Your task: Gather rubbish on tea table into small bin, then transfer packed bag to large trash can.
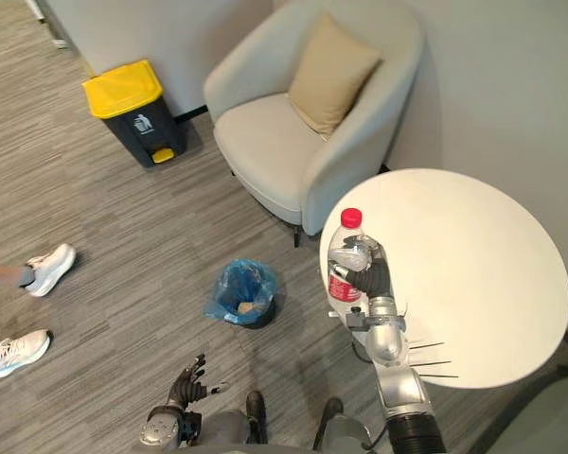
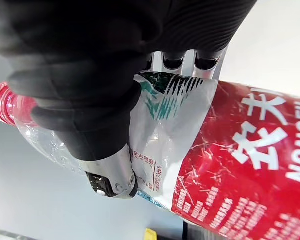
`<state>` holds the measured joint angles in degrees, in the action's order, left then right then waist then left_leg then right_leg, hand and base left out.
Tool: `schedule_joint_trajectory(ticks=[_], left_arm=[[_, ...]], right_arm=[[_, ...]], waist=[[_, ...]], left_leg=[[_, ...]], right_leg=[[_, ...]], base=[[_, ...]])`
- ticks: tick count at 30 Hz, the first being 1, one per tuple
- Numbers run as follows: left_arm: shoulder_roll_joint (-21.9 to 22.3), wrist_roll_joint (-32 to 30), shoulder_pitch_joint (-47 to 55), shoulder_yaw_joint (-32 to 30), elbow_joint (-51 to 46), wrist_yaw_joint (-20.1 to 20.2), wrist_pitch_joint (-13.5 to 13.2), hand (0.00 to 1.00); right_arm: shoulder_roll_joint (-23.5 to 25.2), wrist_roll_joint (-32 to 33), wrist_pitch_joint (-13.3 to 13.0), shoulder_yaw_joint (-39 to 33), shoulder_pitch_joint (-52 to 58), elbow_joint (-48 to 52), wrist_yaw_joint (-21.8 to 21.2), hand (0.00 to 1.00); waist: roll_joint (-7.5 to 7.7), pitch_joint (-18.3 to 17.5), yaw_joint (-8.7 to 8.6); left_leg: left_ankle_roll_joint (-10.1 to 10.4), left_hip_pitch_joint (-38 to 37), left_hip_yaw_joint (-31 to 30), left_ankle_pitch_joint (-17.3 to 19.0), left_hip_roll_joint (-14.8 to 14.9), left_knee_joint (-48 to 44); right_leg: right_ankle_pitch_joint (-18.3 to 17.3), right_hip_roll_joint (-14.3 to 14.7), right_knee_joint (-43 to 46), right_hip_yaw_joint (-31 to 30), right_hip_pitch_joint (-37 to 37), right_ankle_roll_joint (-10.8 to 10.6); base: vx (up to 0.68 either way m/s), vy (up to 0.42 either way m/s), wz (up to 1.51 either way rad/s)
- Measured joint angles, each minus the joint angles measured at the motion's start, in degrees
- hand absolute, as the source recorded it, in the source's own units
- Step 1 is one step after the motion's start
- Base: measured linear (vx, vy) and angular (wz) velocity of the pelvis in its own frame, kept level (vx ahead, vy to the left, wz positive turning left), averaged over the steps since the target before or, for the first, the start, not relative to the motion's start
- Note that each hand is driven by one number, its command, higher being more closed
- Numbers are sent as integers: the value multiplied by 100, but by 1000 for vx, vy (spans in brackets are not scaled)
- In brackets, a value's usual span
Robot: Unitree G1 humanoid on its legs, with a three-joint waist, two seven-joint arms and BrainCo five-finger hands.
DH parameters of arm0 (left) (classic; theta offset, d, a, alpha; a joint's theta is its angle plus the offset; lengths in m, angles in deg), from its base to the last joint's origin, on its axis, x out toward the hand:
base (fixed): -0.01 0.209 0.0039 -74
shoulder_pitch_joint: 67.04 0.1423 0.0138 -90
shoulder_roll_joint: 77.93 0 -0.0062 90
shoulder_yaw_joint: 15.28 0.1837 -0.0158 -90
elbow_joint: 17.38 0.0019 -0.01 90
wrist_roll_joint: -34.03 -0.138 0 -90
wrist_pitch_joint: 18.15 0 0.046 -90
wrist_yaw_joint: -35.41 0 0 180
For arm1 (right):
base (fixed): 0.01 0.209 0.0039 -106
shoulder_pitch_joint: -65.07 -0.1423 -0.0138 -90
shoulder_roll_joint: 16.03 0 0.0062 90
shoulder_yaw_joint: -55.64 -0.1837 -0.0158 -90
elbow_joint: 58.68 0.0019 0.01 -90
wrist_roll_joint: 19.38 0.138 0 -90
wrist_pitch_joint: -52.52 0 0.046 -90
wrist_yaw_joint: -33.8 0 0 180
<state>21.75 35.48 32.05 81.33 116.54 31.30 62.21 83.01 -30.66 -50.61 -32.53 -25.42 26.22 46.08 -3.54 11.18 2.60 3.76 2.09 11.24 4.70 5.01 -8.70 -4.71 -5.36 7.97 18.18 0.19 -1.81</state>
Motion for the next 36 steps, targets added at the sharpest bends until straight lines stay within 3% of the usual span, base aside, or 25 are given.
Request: schedule_joint_trajectory(ticks=[3,6,9,10,11,12,13,15,17,18,19,20,21,24,26,29,30,31,32,33,35,36], left_arm=[[-73,-1,61,-7,2,-5,25,0],[-109,-1,112,-53,6,-19,29,0],[-185,6,108,-65,30,-21,28,0],[-205,5,105,-73,26,-34,27,0],[-200,5,110,-85,40,-59,26,0],[-210,5,108,-94,44,-76,31,0],[-240,7,99,-105,47,-101,33,0],[-280,7,50,-124,56,-103,34,0],[-317,7,-32,-117,145,-95,31,0],[-316,6,-67,-64,273,-89,28,0],[-302,5,-63,-47,334,-87,30,0],[-227,5,-63,-47,417,-85,34,0],[-167,0,33,-47,403,-79,19,0],[-151,1,37,-54,399,-81,20,0],[-89,1,38,-52,384,-78,19,0],[-63,5,-93,-44,357,-82,16,0],[-66,4,-138,-43,355,-85,16,0],[-66,2,-179,-35,347,-88,16,0],[-57,2,-187,18,332,-88,11,0],[-63,1,-196,27,326,-88,-5,0],[-174,-1,-331,18,315,-96,-43,0],[-188,-1,-366,18,314,-97,-43,0]], right_arm=[[12,4,0,49,-12,-52,-3,100],[36,10,0,54,-34,-220,-7,100],[68,2,79,74,39,-532,-22,100],[72,0,83,80,121,-528,-44,100],[51,1,86,74,190,-528,-99,100],[48,-1,86,91,219,-528,-125,100],[85,0,75,132,339,-518,-159,100],[83,4,68,135,439,-512,-250,100],[16,42,69,95,502,-501,-253,100],[-75,54,68,96,658,-288,-258,100],[-121,57,50,98,765,-170,-269,100],[-204,59,44,84,847,-106,-287,100],[-319,56,44,81,910,-46,-375,100],[-371,46,45,62,911,-30,-393,100],[-357,43,45,99,945,-31,-389,100],[-384,42,-20,103,825,-88,-346,100],[-419,40,-48,104,718,-157,-341,100],[-477,23,-57,115,557,-358,-331,100],[-546,-8,-54,121,497,-538,-290,100],[-594,-11,-48,123,464,-609,-273,100],[-517,-36,-38,161,377,-929,-241,100],[-521,-58,-30,222,307,-1035,-241,100]], waist=[[18,-82,20],[77,-95,5],[278,-92,-26],[329,-77,-39],[323,-74,-103],[308,-63,-163],[253,-57,-212],[301,-34,-217],[309,-34,-320],[382,-52,-334],[424,-71,-350],[338,-107,-392],[90,-195,-358],[-92,-184,-382],[13,-79,-366],[201,14,-326],[180,13,-329],[129,15,-347],[26,24,-354],[-43,32,-339],[191,177,-340],[201,208,-338]], left_leg=[[-79,19,0,35,-111,0],[-259,225,74,249,-256,-199],[-335,268,-39,563,-523,-558],[-396,266,-157,713,-625,-746],[-530,243,-335,821,-661,-910],[-576,204,-429,843,-653,-969],[-601,207,-667,890,-592,-1024],[-631,204,-1013,922,-575,-1016],[-583,183,-1440,950,-587,-999],[-438,137,-1689,1047,-750,-1098],[-386,133,-1859,1185,-843,-1227],[-355,118,-2005,1301,-830,-1344],[-288,148,-2084,1344,-698,-1354],[-93,232,-1985,1234,-513,-1418],[259,436,-1470,1036,-319,-2094],[10,803,-551,1210,84,-2523],[10,903,-413,1202,197,-2394],[81,920,-254,1070,348,-1926],[119,928,-213,408,490,-1442],[290,910,-255,418,535,-1394],[251,1068,-169,422,302,-1387],[239,1179,-138,429,273,-1442]], right_leg=[[55,-106,-36,30,27,-102],[-296,-342,518,-105,-323,-291],[-760,-788,1459,-129,-556,-515],[-784,-911,1883,-232,-593,-462],[-594,-980,2946,-605,-1054,-338],[-598,-960,3242,-714,-1254,-316],[-855,-699,3317,-950,-1427,-340],[-911,-293,2903,-1201,-1701,-223],[-787,20,2050,-1372,-1842,-266],[-452,47,1522,-1565,-1848,-115],[-38,4,1555,-1686,-1810,-23],[-73,3,1744,-1581,-1790,4],[-300,26,1851,-1343,-1785,90],[-438,33,1789,-1007,-1673,201],[-507,56,1524,-901,-1189,311],[-518,26,1262,-869,-831,325],[-516,20,1259,-864,-844,321],[-524,36,1286,-853,-875,288],[-567,137,1313,-860,-888,209],[-617,168,1373,-896,-902,140],[-696,-113,1793,-1056,-1326,10],[-689,-157,1852,-1078,-1454,-2]], base=[[-80,120,9],[-96,105,-6],[55,97,26],[126,85,45],[143,97,56],[189,79,74],[177,31,64],[249,-42,94],[288,-121,138],[293,-168,134],[305,-200,125],[386,-254,91],[259,-164,70],[309,-180,64],[258,-173,57],[123,-75,20],[58,6,-8],[42,71,-13],[52,161,-19],[33,179,-15],[-13,176,-9],[-56,151,-11]])
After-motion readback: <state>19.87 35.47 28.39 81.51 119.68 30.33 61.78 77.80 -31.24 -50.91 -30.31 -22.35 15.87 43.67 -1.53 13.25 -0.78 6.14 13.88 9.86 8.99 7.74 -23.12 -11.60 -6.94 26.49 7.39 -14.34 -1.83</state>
